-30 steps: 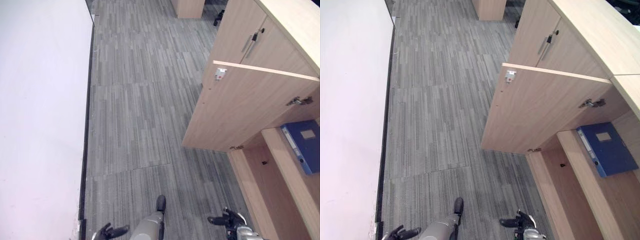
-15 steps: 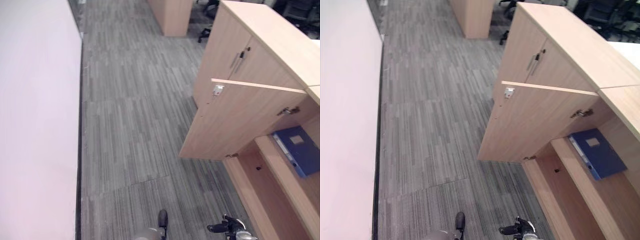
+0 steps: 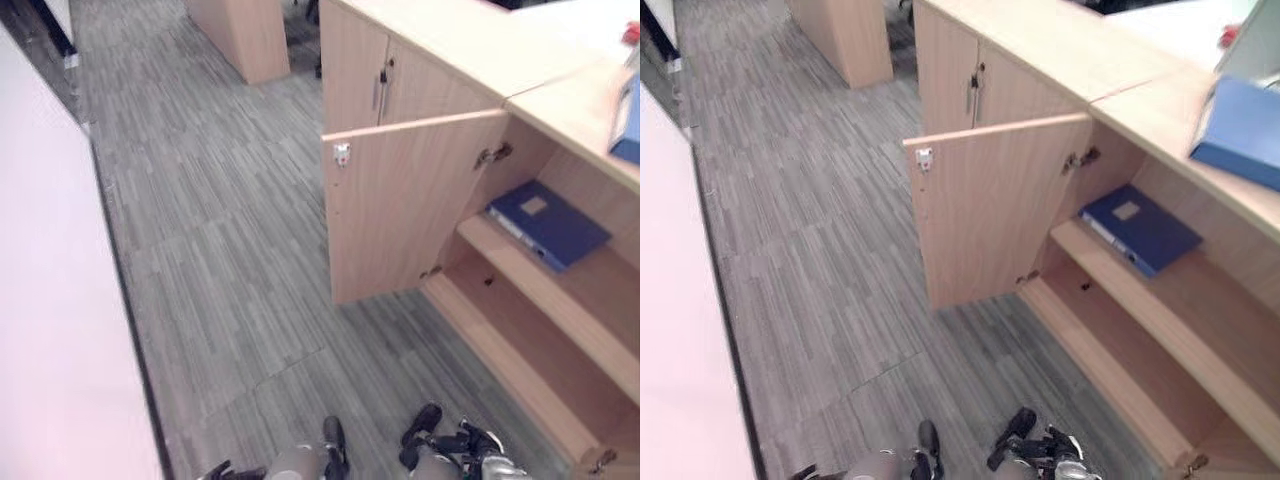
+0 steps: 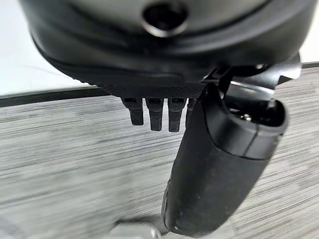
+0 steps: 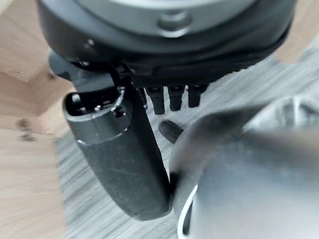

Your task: Put the empty folder in the office cabinet

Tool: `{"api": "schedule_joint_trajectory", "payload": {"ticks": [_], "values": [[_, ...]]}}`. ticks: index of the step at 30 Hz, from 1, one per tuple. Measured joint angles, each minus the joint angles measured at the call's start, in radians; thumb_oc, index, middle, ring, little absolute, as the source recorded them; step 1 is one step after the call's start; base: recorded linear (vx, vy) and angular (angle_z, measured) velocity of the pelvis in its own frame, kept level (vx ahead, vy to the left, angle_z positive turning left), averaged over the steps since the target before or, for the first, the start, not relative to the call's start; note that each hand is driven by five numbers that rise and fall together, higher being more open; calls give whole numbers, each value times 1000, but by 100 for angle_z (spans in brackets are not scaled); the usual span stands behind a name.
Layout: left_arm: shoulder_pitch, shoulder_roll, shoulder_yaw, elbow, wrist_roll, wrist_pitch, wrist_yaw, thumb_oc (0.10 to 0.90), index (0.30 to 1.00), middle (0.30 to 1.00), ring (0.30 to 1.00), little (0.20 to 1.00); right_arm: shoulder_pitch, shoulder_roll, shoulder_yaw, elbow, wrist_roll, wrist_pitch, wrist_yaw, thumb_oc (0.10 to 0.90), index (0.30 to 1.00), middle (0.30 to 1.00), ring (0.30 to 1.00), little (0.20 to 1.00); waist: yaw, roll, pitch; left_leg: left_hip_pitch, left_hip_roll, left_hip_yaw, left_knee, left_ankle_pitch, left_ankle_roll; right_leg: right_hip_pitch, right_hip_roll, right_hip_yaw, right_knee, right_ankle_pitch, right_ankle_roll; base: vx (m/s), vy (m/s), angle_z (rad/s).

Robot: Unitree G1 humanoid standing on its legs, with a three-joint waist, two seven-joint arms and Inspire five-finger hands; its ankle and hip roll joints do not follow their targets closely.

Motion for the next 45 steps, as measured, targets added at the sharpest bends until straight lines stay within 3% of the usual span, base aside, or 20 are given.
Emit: {"api": "schedule_joint_trajectory", "payload": {"ticks": [1, 2, 3, 5, 9, 10, 11, 13, 15, 17, 20, 29, 34, 36, 39, 40, 41, 42, 43, 45], "values": [[19, -17, 29, 17, -19, 5, 5, 800, 900, 900, 900, 900, -9, -5, 4, 4, 2, 1, 3, 800, 900, 900, 900, 900, -3, 17, 9, 25, 34, -18, 142, -98, -27, 14, 29, -15, -16, 45, -12, 141, -139, -74], [92, -61, 63, 40, -48, 29, 6, 800, 900, 900, 900, 900, 17, -41, 48, -10, 8, -4, 2, 800, 900, 900, 900, 900, -1, 100, -26, 208, 77, -89, -79, -237, -5, 14, 106, -59, 12, 44, -12, 214, -210, -138], [97, -58, 77, 53, -55, 38, 11, 800, 900, 900, 900, 900, 28, -31, 54, -25, 19, -7, -8, 800, 900, 900, 900, 900, 4, 66, -8, 273, 45, -72, -169, -187, 2, 8, 65, -62, 47, 58, -31, 223, -222, -92], [98, -47, 93, 51, -82, 33, 21, 800, 900, 900, 900, 900, 64, -30, 17, -32, 66, -15, -2, 800, 900, 900, 900, 900, -27, 47, -15, 312, 46, -107, -251, -112, -40, 13, 48, -69, 52, 64, -35, 208, -189, 19], [62, -9, 89, 12, -133, 18, 31, 800, 900, 900, 900, 900, 53, -36, 11, -14, 67, -17, -5, 800, 900, 900, 900, 900, -33, 43, -11, 340, 127, -132, -322, -66, -112, -33, 103, -50, 82, 56, -99, 152, -190, 27], [47, -7, 64, -18, -133, 14, 28, 800, 900, 900, 900, 900, 44, -44, 11, -7, 66, -23, -6, 800, 900, 900, 900, 900, -32, 41, -14, 352, 161, -137, -322, -67, -154, -29, 136, -54, 53, 37, -224, 125, -193, 4], [44, -14, 47, -30, -134, 16, 26, 800, 900, 900, 900, 900, 34, -52, 12, -7, 67, -22, -13, 800, 900, 900, 900, 900, -34, 59, -14, 354, 180, -126, -320, -60, -172, -33, 159, -55, 64, 23, -270, 99, -147, -21], [37, -42, 21, -53, -134, 16, 29, 800, 900, 900, 900, 900, 3, -77, 12, -11, 76, -28, -23, 800, 900, 900, 900, 900, -59, 104, -16, 341, 233, -97, -310, -45, -198, -55, 216, -46, 75, -18, -308, 55, -59, -43], [8, -51, 12, -75, -134, 15, 26, 800, 900, 900, 900, 900, 3, -93, 12, -20, 77, -26, -39, 800, 900, 900, 900, 900, -87, 109, -13, 336, 266, -66, -321, -37, -217, -50, 238, -37, 77, -41, -341, 42, -32, -19], [-24, -56, -7, -87, -134, 11, 26, 800, 900, 900, 900, 900, 20, -118, 12, -31, 78, -27, -49, 800, 900, 900, 900, 900, -93, 120, -13, 321, 283, -62, -393, 24, -220, -46, 259, -35, 69, -54, -331, 28, 2, -13], [-32, -54, -35, -131, -133, 4, 24, 800, 900, 900, 900, 900, 24, -123, 10, -40, 81, -32, -62, 800, 900, 900, 900, 900, -115, 134, -7, 322, 294, -61, -437, 35, -257, -72, 277, -22, 64, -58, -298, 4, 14, -12], [-9, -41, -75, -105, -95, 20, 25, 800, 900, 900, 900, 900, 65, -108, 11, -37, 81, -16, -63, 800, 900, 900, 900, 900, -118, 183, 3, 302, 281, -18, -439, 37, -253, -141, 269, 23, 112, -59, -297, 29, -10, -13], [-4, -31, -147, -202, -44, 26, 28, 800, 900, 900, 900, 900, 57, -109, 11, -42, 80, -22, -62, 800, 900, 900, 900, 900, -140, 190, 3, 312, 301, -9, -433, 38, -252, -139, 290, 27, 117, -90, -284, 127, -216, -9], [50, 9, -185, -400, -48, 36, 28, 800, 900, 900, 900, 900, 57, -88, 13, -44, 76, -9, -50, 800, 900, 900, 900, 900, -132, 153, 7, 314, 337, -21, -345, 40, -246, -99, 326, 40, 101, -110, -278, 150, -306, -30], [56, 44, -200, -481, -49, 24, 18, 800, 900, 900, 900, 900, 68, -70, 19, -51, 76, -10, -52, 800, 900, 900, 900, 900, -128, 112, -13, 318, 392, -47, -240, 73, -225, -16, 412, 60, -11, -108, -268, 181, -218, -50], [73, 51, -191, -560, -52, 41, 19, 800, 900, 900, 900, 900, 66, -85, 35, -81, 75, -5, -53, 800, 900, 900, 900, 900, -128, 106, -19, 292, 418, -125, -106, 96, -240, 15, 467, 92, -38, -109, -273, 275, -237, -100], [99, 66, -191, -626, -52, 49, 18, 800, 900, 900, 900, 900, 64, -91, 55, -96, 73, -1, -52, 800, 900, 900, 900, 900, -120, 94, -20, 237, 420, -189, 15, 108, -230, 26, 479, 146, -48, -86, -314, 263, -205, -111], [132, 82, -199, -689, -51, 49, 14, 800, 900, 900, 900, 900, 63, -97, 76, -114, 72, -1, -52, 800, 900, 900, 900, 900, -99, 80, -27, 176, 401, -270, 136, 100, -227, 29, 492, 193, -62, -75, -374, 134, -79, -151], [149, 91, -200, -753, -46, 44, -12, 800, 900, 900, 900, 900, 56, -114, 98, -121, 66, -5, -48, 800, 900, 900, 900, 900, -55, 72, -27, 121, 344, -357, 187, 23, -244, 41, 502, 261, -86, -57, -376, 53, -34, -147], [135, 87, -201, -765, -45, 39, -30, 800, 900, 900, 900, 900, 56, -123, 98, -123, 53, -5, -40, 800, 900, 900, 900, 900, -68, 64, -22, 28, 298, -370, 105, 22, -254, 85, 505, 277, -107, -47, -379, 40, 6, -89]]}}
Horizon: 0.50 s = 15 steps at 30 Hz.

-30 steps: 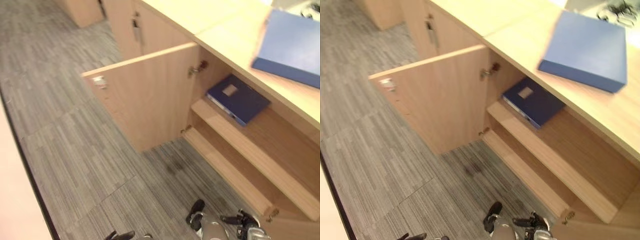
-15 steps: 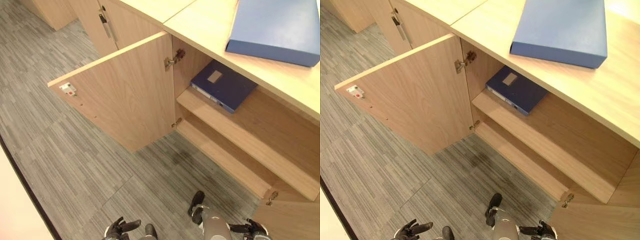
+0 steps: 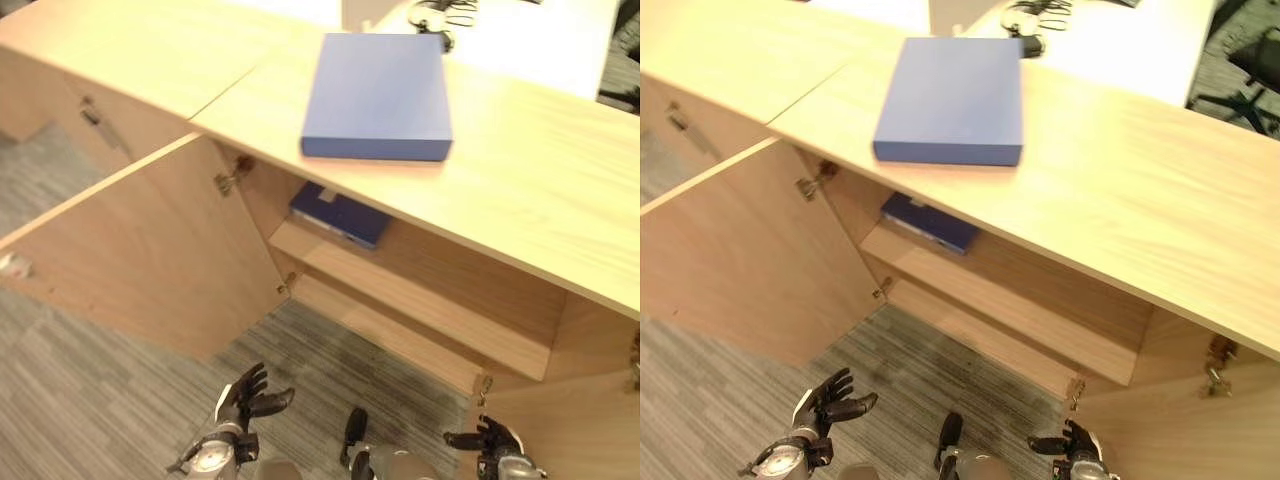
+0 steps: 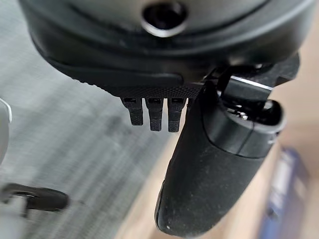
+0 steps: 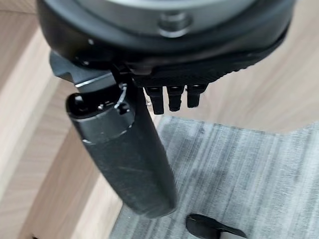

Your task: Put the empty folder in the office cabinet

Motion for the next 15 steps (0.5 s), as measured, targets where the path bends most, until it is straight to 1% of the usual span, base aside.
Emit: {"api": "schedule_joint_trajectory", "payload": {"ticks": [1, 2, 3, 4, 5, 6, 7, 8, 9, 10, 12, 13, 14, 15], "values": [[-9, 3, 11, -12, 0, -4, -13, 800, 900, 900, 900, 900, 7, 6, 4, -1, -13, 8, 6, 800, 900, 900, 900, 900, 5, -15, 2, -62, -46, 5, -89, 28, 4, 32, -1, 8, -25, -13, 13, 127, 32, -38], [-14, 5, 12, -12, 0, -3, -14, 800, 900, 900, 900, 900, 9, 8, 13, 0, -18, 8, 7, 800, 900, 900, 900, 900, 11, -28, 6, -77, -68, -3, -134, 40, 13, 40, -2, 20, -35, -19, 23, 138, 59, -42], [-13, 5, 17, -12, 0, -4, -13, 800, 900, 900, 900, 900, 9, 13, 24, 2, -19, 11, 7, 800, 900, 900, 900, 900, 21, -32, 8, -76, -89, -18, -204, 60, 23, 46, -5, 26, -35, -35, 56, 70, 46, -40], [-10, 2, 17, -5, 0, -4, -12, 800, 900, 900, 900, 900, 7, 17, 29, 12, -19, 11, 8, 800, 900, 900, 900, 900, 39, -32, 11, -71, -95, -38, -279, 87, 19, 46, -13, -5, -8, -85, 111, 93, 87, -123], [17, 0, 19, -1, 0, -3, -7, 800, 900, 900, 900, 900, 1, 21, 32, 46, -20, 12, 18, 800, 900, 900, 900, 900, 78, -21, 12, -42, -71, -135, -415, 149, -10, 30, -19, -40, 80, -100, 18, 110, 137, -113], [19, -1, 12, 36, 0, 18, -8, 800, 900, 900, 900, 900, 0, 24, 35, 69, -21, 5, 18, 800, 900, 900, 900, 900, 62, -21, 14, -59, -88, -194, -440, 190, 1, 64, 4, -37, 36, -89, 3, 132, 169, -104], [19, -1, 13, 37, 0, 18, -6, 800, 900, 900, 900, 900, -9, 27, 35, 84, -21, 3, 16, 800, 900, 900, 900, 900, 68, -33, 20, -59, -110, -228, -452, 198, 4, 66, 5, -23, 32, -86, 7, 85, 144, -38], [27, -2, 15, 38, 0, 19, -6, 800, 900, 900, 900, 900, -14, 32, 37, 91, -22, 9, 21, 800, 900, 900, 900, 900, 79, -35, 22, -51, -137, -282, -458, 202, 8, 73, 18, -1, 27, -69, 3, 45, 135, -51], [38, -2, 16, 38, 0, 20, -6, 800, 900, 900, 900, 900, -11, 36, 37, 97, -27, 11, 20, 800, 900, 900, 900, 900, 86, -35, 22, -37, -148, -299, -456, 201, 8, 77, 25, 14, 24, -63, -6, 37, 151, -55], [46, -2, 17, 37, 0, 22, -6, 800, 900, 900, 900, 900, -9, 36, 37, 95, -40, 12, 20, 800, 900, 900, 900, 900, 93, -31, 22, -26, -151, -299, -455, 200, 10, 80, 33, 26, 23, -62, -8, 35, 171, -40], [49, -3, 17, 38, 2, 24, -3, 800, 900, 900, 900, 900, 5, 38, 29, 93, -56, 8, 20, 800, 900, 900, 900, 900, 87, -27, 25, 18, -150, -283, -461, 198, 9, 104, 40, 28, 8, -59, -12, 35, 167, -12], [47, -3, 17, 38, 2, 23, -2, 800, 900, 900, 900, 900, 10, 38, 29, 96, -56, 8, 19, 800, 900, 900, 900, 900, 86, -27, 25, 29, -146, -281, -461, 197, 8, 107, 40, 28, 6, -57, -12, 19, 165, 1], [44, -2, 18, 38, 17, 23, 9, 800, 900, 900, 900, 900, 10, 38, 26, 106, -57, 7, 19, 800, 900, 900, 900, 900, 85, -26, 25, 74, -130, -267, -500, 197, 7, 109, 40, 32, 1, -51, -13, 2, 155, -3], [44, -2, 19, 37, 32, 23, 12, 800, 900, 900, 900, 900, 9, 38, 26, 109, -57, 5, 19, 800, 900, 900, 900, 900, 84, -24, 24, 89, -125, -268, -522, 197, 7, 109, 40, 35, -5, -47, -12, -4, 205, -2]]}}
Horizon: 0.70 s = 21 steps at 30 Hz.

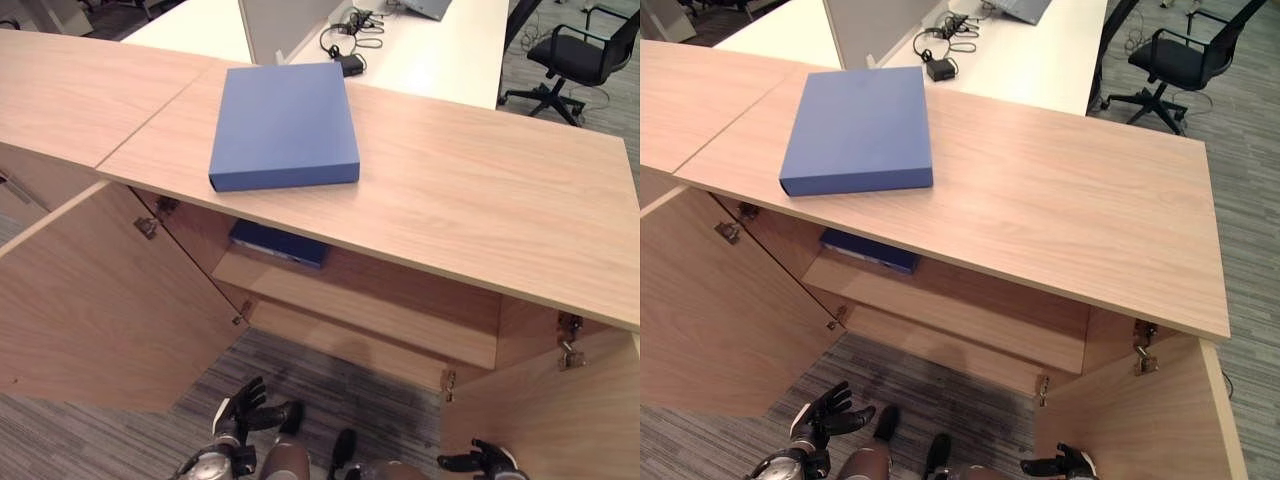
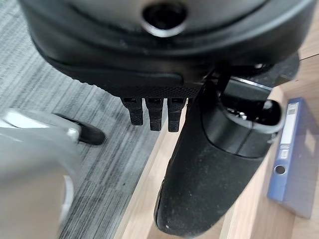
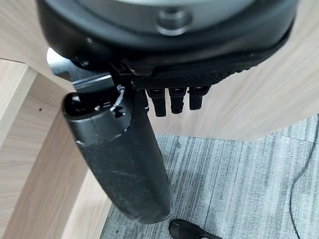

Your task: Put the empty folder in the office cabinet

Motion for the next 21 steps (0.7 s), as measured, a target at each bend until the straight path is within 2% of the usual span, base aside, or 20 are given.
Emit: {"api": "schedule_joint_trajectory", "payload": {"ticks": [4, 7, 8, 11, 13, 14, 17, 18, 19, 21], "values": [[-6, -1, 0, 1, 8, 1, 2, 800, 900, 900, 900, 900, -5, 4, -3, 15, -1, 2, -2, 800, 900, 900, 900, 900, -16, 15, 0, 64, 8, 8, -26, -17, 7, -6, 3, 4, -57, 43, 13, 14, 155, 3], [-5, -1, 0, 2, 6, 3, 2, 800, 900, 900, 900, 900, -4, 9, -5, 13, -1, 7, 0, 800, 900, 900, 900, 900, -14, 24, -1, 72, 8, 31, -42, -35, 23, -6, 3, 13, -85, 67, 40, 29, 111, -9], [-6, -3, 0, 15, -7, 5, 0, 800, 900, 900, 900, 900, -4, 13, -1, 9, -2, 11, 0, 800, 900, 900, 900, 900, -9, 26, -1, 73, -2, 41, -42, -40, 25, -6, -8, 25, -98, 83, 60, 32, 122, -19], [-7, -10, 0, 58, -64, 6, -6, 800, 900, 900, 900, 900, -1, 16, 4, 1, -4, 17, 5, 800, 900, 900, 900, 900, -10, 27, -2, 82, -31, 59, -39, -34, 40, -4, -38, 38, -106, 91, 70, 29, 107, -15], [-2, -9, 2, 66, -163, 13, -11, 800, 900, 900, 900, 900, 3, 16, 5, -29, -19, 30, 11, 800, 900, 900, 900, 900, -9, 28, -2, 81, -50, 81, -34, -31, 60, -4, -58, 44, -106, 95, 77, 46, 90, -15], [30, -8, 5, 51, -243, 21, -12, 800, 900, 900, 900, 900, 17, 19, 4, -49, -36, 40, 17, 800, 900, 900, 900, 900, -7, 34, -6, 78, -67, 86, -35, -33, 83, -1, -74, 50, -113, 101, 98, 60, 107, -8], [77, -8, 23, -24, -304, 30, -4, 800, 900, 900, 900, 900, 43, 21, 4, -67, -40, 44, 28, 800, 900, 900, 900, 900, 6, 46, -21, 79, -83, 81, -57, -24, 99, -1, -91, 53, -120, 107, 147, 28, 32, 7], [96, -8, 39, -62, -319, 29, -2, 800, 900, 900, 900, 900, 48, 22, 4, -67, -39, 45, 29, 800, 900, 900, 900, 900, 11, 49, -26, 78, -87, 81, -63, -19, 105, -3, -96, 53, -119, 111, 154, 29, 16, 15], [148, -14, 101, -168, -337, 28, 20, 800, 900, 900, 900, 900, 60, 26, 2, -71, -40, 49, 28, 800, 900, 900, 900, 900, 27, 47, -33, 79, -96, 77, -65, -17, 108, -1, -104, 53, -119, 114, 159, 30, -1, 16], [161, -18, 150, -209, -356, 3, 33, 800, 900, 900, 900, 900, 79, 25, 2, -71, -40, 49, 27, 800, 900, 900, 900, 900, 45, 47, -50, 78, -98, 74, -65, -16, 110, 0, -105, 53, -124, 114, 159, 19, -9, 21]]}}
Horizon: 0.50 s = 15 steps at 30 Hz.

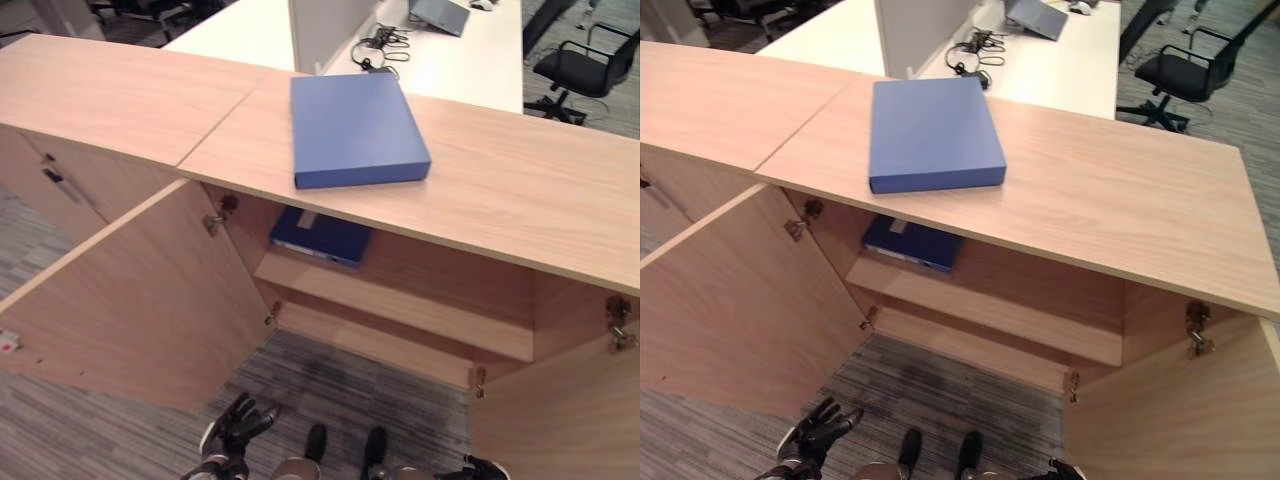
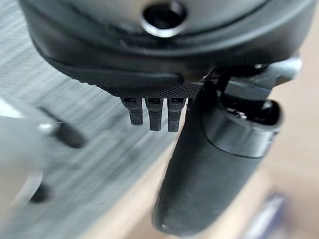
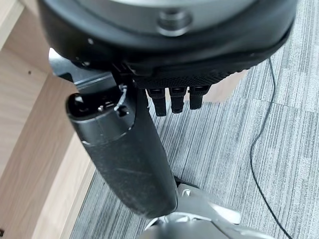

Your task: Put the empty folder in the office cabinet

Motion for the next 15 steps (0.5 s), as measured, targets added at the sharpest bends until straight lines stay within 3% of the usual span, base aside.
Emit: {"api": "schedule_joint_trajectory", "payload": {"ticks": [4, 11, 15], "values": [[-25, 24, 89, -58, 62, -27, 56, 800, 900, 900, 900, 900, 3, -1, 6, -36, -1, -1, 5, 800, 900, 900, 900, 900, 27, -8, -20, 6, 0, -15, 6, 0, 0, 22, 3, -7, -8, 2, 1, 10, -8, 16], [-64, 38, 60, -60, 168, -25, 54, 800, 900, 900, 900, 900, -14, 4, 22, -100, -2, -10, 20, 800, 900, 900, 900, 900, 23, -20, -22, 29, 0, -11, 7, 7, 5, 37, 3, -5, -9, 5, 4, 2, -2, 1], [-89, 13, 32, 6, 160, -24, 54, 800, 900, 900, 900, 900, -8, 16, 23, -93, -2, -8, 20, 800, 900, 900, 900, 900, 19, -25, -22, 42, -1, 0, 6, -5, 9, 53, 1, 0, -9, 0, -1, 14, 1, -6]]}}
